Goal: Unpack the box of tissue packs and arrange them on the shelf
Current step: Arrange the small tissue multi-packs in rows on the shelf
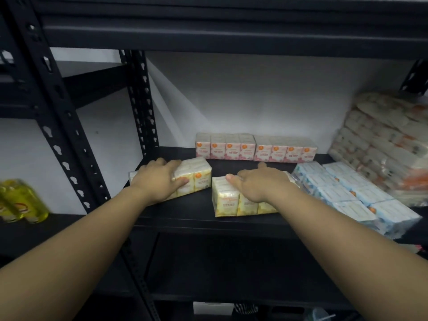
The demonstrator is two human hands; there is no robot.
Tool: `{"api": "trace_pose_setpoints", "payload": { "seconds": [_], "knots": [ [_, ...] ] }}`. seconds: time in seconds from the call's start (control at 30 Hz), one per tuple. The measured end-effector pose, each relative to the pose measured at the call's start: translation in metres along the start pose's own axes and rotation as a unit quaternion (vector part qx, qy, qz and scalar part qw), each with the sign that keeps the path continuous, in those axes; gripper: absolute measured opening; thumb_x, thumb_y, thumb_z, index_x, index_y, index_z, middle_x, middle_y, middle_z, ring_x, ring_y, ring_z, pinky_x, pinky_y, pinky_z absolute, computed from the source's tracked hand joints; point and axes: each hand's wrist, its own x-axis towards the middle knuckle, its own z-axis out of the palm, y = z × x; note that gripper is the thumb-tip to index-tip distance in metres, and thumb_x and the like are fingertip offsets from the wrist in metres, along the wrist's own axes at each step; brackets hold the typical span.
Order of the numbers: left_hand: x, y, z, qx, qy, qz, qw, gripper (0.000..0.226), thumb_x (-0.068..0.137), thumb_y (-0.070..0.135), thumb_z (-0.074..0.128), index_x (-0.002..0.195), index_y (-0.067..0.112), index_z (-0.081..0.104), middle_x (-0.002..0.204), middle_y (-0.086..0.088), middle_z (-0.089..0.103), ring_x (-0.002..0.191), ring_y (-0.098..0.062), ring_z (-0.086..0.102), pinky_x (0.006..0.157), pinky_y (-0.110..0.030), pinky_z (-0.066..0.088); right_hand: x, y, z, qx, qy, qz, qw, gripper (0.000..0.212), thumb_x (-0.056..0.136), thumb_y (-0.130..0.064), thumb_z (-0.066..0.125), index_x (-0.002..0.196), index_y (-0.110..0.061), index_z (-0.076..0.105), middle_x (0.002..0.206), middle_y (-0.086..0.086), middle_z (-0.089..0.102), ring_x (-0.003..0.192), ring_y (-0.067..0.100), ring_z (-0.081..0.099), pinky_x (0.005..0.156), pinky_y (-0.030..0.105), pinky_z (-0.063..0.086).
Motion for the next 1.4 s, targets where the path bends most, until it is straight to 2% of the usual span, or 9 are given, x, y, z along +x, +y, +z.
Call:
{"api": "trace_pose_setpoints", "payload": {
  "seconds": [0.3,0.43,0.5,0.53,0.6,0.73,0.87,1.27,1.4],
  "knots": [
    [0.005,-0.008,-0.003,-0.019,-0.004,0.011,1.0,0.074,0.092,0.076,0.045,0.156,0.041,0.032,0.137,-0.006,0.053,0.122,-0.027,0.053,0.101,-0.044,0.044,0.0,-0.003,-0.007,0.007,-0.008,-0.072,0.997,0.063,0.103,-0.069,0.018,0.151,-0.038,0.044,0.162,0.011,0.035,0.152,0.038,0.02,0.112,0.055,0.029],
    [0.005,-0.009,-0.002,-0.026,-0.002,0.013,1.0,0.074,0.092,0.076,0.046,0.155,0.041,0.034,0.135,-0.005,0.054,0.121,-0.027,0.053,0.102,-0.045,0.044,0.003,0.002,0.001,0.12,0.032,-0.105,0.987,0.035,0.095,-0.067,0.054,0.103,-0.037,0.07,0.148,0.008,0.042,0.135,0.037,0.043,0.109,0.049,0.039],
    [0.004,-0.008,-0.001,-0.024,0.002,0.017,1.0,0.074,0.092,0.076,0.046,0.155,0.041,0.033,0.135,-0.005,0.054,0.121,-0.027,0.053,0.102,-0.046,0.044,0.009,0.011,0.01,0.16,0.063,-0.154,0.973,0.017,0.09,-0.048,0.073,0.088,-0.032,0.069,0.139,0.001,0.048,0.132,0.028,0.047,0.105,0.041,0.04],
    [0.004,-0.008,-0.001,-0.023,0.003,0.018,1.0,0.073,0.092,0.076,0.046,0.155,0.041,0.033,0.136,-0.005,0.054,0.121,-0.027,0.053,0.102,-0.046,0.043,0.01,0.016,0.012,0.17,0.072,-0.176,0.967,0.011,0.089,-0.038,0.077,0.091,-0.032,0.067,0.142,-0.001,0.047,0.135,0.025,0.046,0.103,0.037,0.039],
    [0.004,-0.008,-0.001,-0.023,0.002,0.02,1.0,0.073,0.092,0.075,0.047,0.155,0.04,0.033,0.137,-0.005,0.054,0.122,-0.027,0.053,0.102,-0.045,0.043,0.012,0.023,0.012,0.186,0.074,-0.204,0.958,0.035,0.087,-0.027,0.078,0.114,-0.038,0.059,0.151,-0.006,0.039,0.136,0.019,0.044,0.101,0.031,0.037],
    [0.006,-0.01,-0.004,-0.031,-0.014,0.02,0.999,0.076,0.091,0.075,0.05,0.155,0.039,0.034,0.138,-0.005,0.054,0.123,-0.027,0.053,0.102,-0.046,0.044,0.018,0.028,0.005,0.157,0.081,-0.151,0.973,0.088,0.08,-0.043,0.083,0.153,-0.032,0.036,0.152,-0.002,0.045,0.131,0.02,0.048,0.102,0.033,0.043],
    [0.008,-0.009,-0.007,-0.028,-0.03,0.026,0.999,0.075,0.092,0.073,0.051,0.156,0.038,0.032,0.139,-0.005,0.053,0.124,-0.027,0.052,0.104,-0.047,0.044,0.028,0.025,0.0,0.094,0.081,-0.092,0.988,0.082,0.081,-0.06,0.078,0.146,-0.018,0.051,0.14,0.002,0.058,0.121,0.023,0.056,0.1,0.038,0.049],
    [0.024,-0.004,-0.017,0.06,-0.045,-0.036,0.997,0.061,0.101,0.064,0.04,0.158,0.054,0.02,0.152,-0.012,0.035,0.139,-0.035,0.035,0.115,-0.058,0.029,0.086,0.034,-0.009,0.056,0.059,-0.161,0.984,0.067,0.095,-0.017,0.067,0.154,-0.036,0.043,0.162,-0.003,0.04,0.146,0.025,0.04,0.12,0.045,0.034],
    [0.034,-0.009,-0.002,0.062,-0.039,-0.035,0.997,0.063,0.099,0.072,0.032,0.157,0.057,0.013,0.163,-0.012,0.03,0.151,-0.035,0.023,0.119,-0.07,0.009,0.097,0.035,-0.002,0.063,0.089,-0.179,0.978,0.07,0.093,-0.031,0.072,0.156,-0.033,0.042,0.161,0.001,0.04,0.146,0.027,0.038,0.12,0.044,0.033]
  ]
}}
